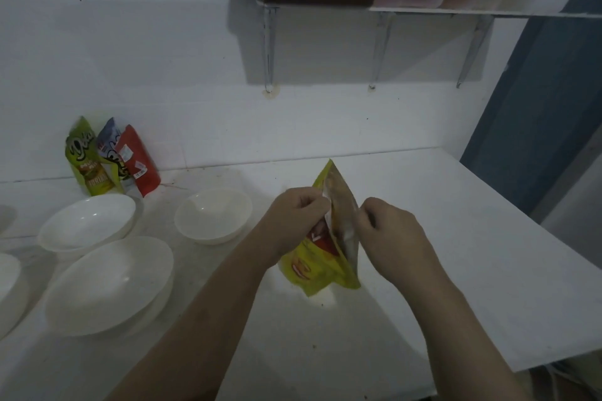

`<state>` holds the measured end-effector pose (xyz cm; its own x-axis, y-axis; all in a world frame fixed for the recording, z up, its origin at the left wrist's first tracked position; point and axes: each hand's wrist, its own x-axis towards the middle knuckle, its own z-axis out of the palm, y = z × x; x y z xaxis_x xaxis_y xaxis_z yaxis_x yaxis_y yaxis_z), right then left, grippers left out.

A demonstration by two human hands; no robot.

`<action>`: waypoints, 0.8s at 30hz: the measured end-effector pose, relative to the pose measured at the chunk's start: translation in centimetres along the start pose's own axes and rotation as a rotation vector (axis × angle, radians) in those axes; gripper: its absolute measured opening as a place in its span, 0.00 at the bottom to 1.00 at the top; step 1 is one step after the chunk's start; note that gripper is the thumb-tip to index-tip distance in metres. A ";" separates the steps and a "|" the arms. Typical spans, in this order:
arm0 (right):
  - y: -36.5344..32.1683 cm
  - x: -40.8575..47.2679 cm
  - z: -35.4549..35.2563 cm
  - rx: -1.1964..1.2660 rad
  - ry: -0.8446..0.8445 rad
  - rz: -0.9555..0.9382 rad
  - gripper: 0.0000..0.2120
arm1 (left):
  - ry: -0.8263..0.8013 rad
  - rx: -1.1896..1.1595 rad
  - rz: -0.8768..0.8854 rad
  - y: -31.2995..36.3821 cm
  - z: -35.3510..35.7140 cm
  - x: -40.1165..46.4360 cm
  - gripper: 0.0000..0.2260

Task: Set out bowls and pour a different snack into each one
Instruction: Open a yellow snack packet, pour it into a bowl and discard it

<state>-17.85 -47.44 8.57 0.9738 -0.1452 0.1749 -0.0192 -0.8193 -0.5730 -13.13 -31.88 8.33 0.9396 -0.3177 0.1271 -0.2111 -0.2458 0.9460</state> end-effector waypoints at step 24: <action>0.8 0.1 -0.3 0.282 0.241 0.067 0.15 | 0.214 0.208 -0.194 0.1 1.7 -1.3 0.09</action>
<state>-17.84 -48.31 8.34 0.8908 -0.3472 0.2932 0.0145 -0.6232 -0.7819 -14.79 -33.03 7.78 0.9981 -0.0529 0.0314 -0.0526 -0.4708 0.8807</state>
